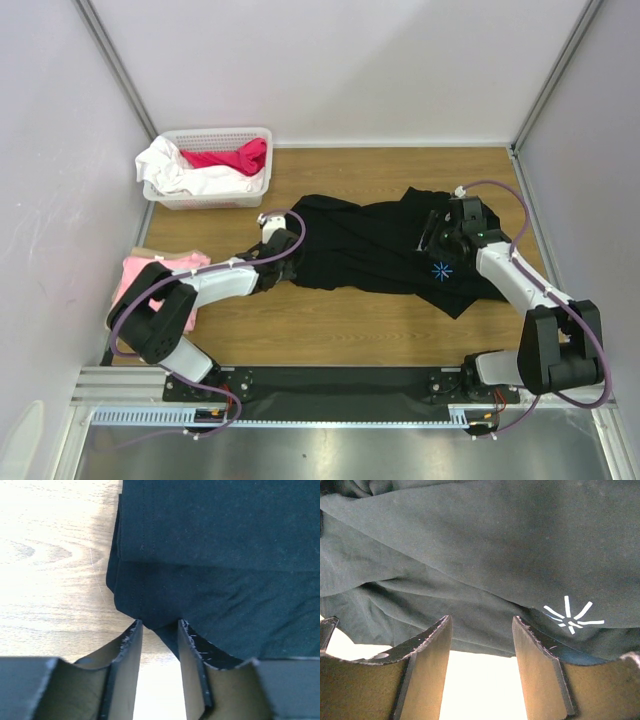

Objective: Fold and stack the t-shirts
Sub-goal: Flatten the tshirt out

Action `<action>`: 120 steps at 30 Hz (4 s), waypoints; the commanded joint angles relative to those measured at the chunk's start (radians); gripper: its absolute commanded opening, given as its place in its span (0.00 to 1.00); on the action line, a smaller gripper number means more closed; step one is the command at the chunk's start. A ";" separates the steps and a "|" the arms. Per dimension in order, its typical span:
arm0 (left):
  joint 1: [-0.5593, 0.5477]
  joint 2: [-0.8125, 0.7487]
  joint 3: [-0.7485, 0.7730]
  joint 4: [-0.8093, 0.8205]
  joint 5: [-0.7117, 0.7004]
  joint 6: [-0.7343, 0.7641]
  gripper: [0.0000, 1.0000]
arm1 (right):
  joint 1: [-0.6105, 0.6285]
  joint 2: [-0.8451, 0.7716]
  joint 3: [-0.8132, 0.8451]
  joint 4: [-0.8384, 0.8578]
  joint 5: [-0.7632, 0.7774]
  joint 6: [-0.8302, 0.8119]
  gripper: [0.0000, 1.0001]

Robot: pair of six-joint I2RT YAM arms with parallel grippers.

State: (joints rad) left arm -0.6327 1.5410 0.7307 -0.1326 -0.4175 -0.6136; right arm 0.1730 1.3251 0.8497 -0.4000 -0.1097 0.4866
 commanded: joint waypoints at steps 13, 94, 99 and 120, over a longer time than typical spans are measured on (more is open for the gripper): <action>-0.001 -0.025 -0.053 0.090 -0.010 -0.054 0.23 | 0.002 0.020 0.037 -0.003 0.030 -0.008 0.56; 0.154 0.199 0.457 -0.106 0.107 0.308 0.82 | -0.026 0.160 0.199 0.029 0.067 0.015 0.57; 0.177 0.185 0.411 -0.091 0.115 0.298 0.79 | -0.032 0.125 0.336 -0.163 0.108 0.020 0.57; 0.232 0.307 0.528 -0.090 0.123 0.411 0.06 | -0.081 0.054 0.370 -0.157 0.200 0.015 0.58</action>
State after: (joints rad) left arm -0.4221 1.8492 1.1717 -0.2119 -0.2379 -0.2581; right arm 0.0902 1.3945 1.1896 -0.5854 0.0654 0.4824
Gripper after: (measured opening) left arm 0.088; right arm 0.577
